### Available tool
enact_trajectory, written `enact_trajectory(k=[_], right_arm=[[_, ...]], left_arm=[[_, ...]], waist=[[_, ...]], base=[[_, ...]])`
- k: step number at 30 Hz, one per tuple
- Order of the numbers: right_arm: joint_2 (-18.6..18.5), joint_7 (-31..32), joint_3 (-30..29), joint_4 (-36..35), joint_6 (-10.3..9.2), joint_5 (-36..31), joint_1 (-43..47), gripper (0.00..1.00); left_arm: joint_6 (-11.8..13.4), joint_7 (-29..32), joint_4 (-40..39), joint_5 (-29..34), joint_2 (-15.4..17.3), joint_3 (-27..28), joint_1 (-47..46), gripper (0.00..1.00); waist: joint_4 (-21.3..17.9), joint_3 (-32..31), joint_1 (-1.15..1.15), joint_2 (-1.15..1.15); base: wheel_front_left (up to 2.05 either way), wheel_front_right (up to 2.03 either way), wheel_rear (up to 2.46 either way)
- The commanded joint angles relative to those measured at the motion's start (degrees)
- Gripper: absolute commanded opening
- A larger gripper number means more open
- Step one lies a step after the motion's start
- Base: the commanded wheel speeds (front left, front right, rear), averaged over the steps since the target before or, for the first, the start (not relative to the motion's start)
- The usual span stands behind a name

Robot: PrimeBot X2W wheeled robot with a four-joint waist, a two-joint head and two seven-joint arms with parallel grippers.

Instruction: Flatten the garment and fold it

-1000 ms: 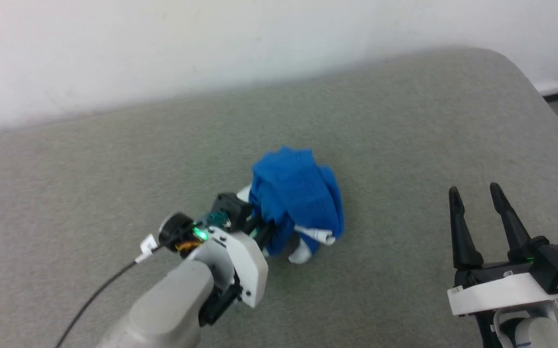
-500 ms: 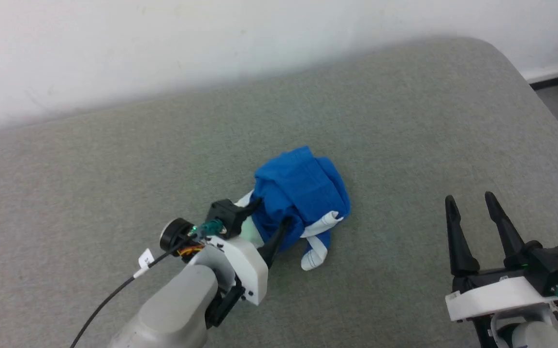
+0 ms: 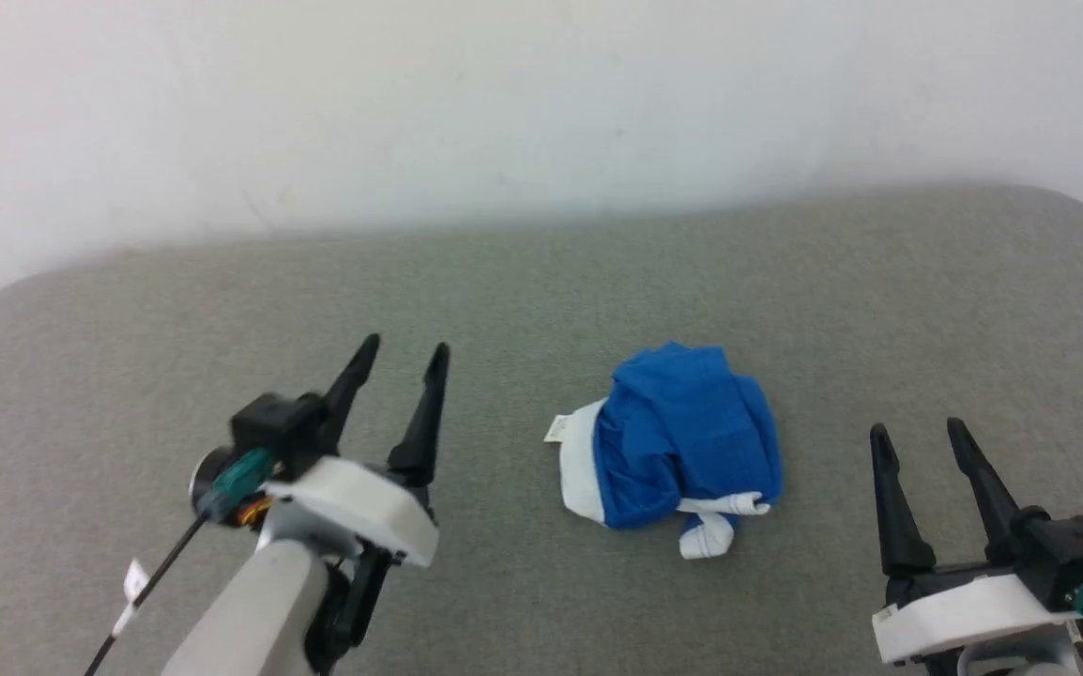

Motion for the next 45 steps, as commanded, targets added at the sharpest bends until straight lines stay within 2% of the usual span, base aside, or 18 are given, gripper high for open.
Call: enact_trajectory(k=[1, 5, 11, 17, 23, 25, 29, 30, 35, 41, 42, 43, 45], right_arm=[[0.1, -0.3, 0.0, 0.0, -0.04, -0.2, 0.7, 1.00], [0.1, -0.3, 0.0, 0.1, -0.04, 0.2, 1.5, 1.00], [0.1, -0.3, 1.5, 0.7, -0.04, 1.0, 2.9, 1.00], [0.1, -0.3, 2.1, 1.1, -0.04, 1.6, 3.6, 1.00], [0.1, 0.2, 2.0, 1.7, -0.04, 1.6, 3.8, 1.00], [0.1, 2.6, 2.1, 2.0, -0.04, 1.5, 3.5, 1.00], [0.1, 12.1, 1.4, 2.9, -0.04, 0.1, 1.9, 1.00], [0.1, 12.1, 1.4, 2.9, -0.04, 0.1, 1.9, 1.00], [0.0, 23.7, -0.4, 4.2, -0.04, 2.6, -0.9, 1.00], [-0.3, 28.9, -1.3, 6.4, -0.04, 2.8, -3.4, 1.00], [-0.3, 28.9, -1.3, 6.6, -0.04, 2.6, -3.6, 0.29], [-0.4, 28.7, -1.1, 6.7, -0.04, 2.4, -3.7, 0.00], [-0.3, 28.2, -0.6, 6.7, -0.04, 2.2, -3.9, 0.00]], left_arm=[[0.6, -0.2, -2.0, 1.0, 0.1, 1.8, 2.9, 1.00], [1.1, -0.3, -7.7, 4.3, -1.0, 6.9, 10.2, 1.00], [0.4, -0.3, -12.8, 10.5, -4.7, 12.3, 19.9, 1.00], [-1.4, -0.3, -13.8, 15.5, -9.0, 15.2, 25.6, 1.00], [-4.3, -0.3, -12.8, 19.1, -11.2, 16.1, 26.0, 1.00], [-5.0, -0.3, -12.3, 19.9, -11.8, 16.1, 25.6, 1.00], [-6.1, -0.3, -11.6, 20.8, -12.8, 16.2, 24.8, 1.00], [-6.1, -0.3, -11.6, 20.8, -12.8, 16.2, 24.8, 1.00], [-6.9, -0.3, -10.4, 21.3, -13.5, 16.2, 23.7, 1.00], [-7.6, -0.3, -9.2, 21.6, -13.9, 16.1, 22.4, 1.00], [-7.6, -0.3, -9.1, 21.5, -13.9, 16.1, 22.3, 1.00], [-7.7, -0.3, -9.0, 21.5, -14.0, 16.2, 22.2, 1.00], [-7.6, -0.3, -8.8, 21.5, -14.0, 16.5, 22.1, 1.00]], waist=[[3.6, -2.9, 0.01, 0.00], [4.7, -3.0, 0.01, 0.00], [5.3, -3.6, 0.01, 0.00], [5.7, -3.6, 0.01, 0.00], [7.3, -2.8, 0.01, 0.00], [8.1, -2.2, 0.01, 0.00], [9.9, -0.4, 0.01, 0.00], [9.9, -0.4, 0.01, 0.00], [12.3, 1.7, 0.01, 0.00], [14.3, 3.8, 0.01, 0.00], [14.4, 3.9, 0.01, 0.00], [14.4, 3.9, 0.01, 0.00], [14.1, 4.2, 0.01, 0.00]], base=[[0.00, 0.00, 0.00], [0.00, 0.00, 0.00], [0.00, 0.00, 0.00], [0.00, 0.00, 0.00], [0.00, 0.00, 0.00], [0.00, 0.00, 0.00], [0.00, 0.00, 0.00], [0.00, 0.00, 0.00], [0.00, 0.00, 0.00], [0.00, 0.00, 0.00], [0.00, 0.00, 0.00], [0.00, 0.00, 0.00], [0.00, 0.00, 0.00]])
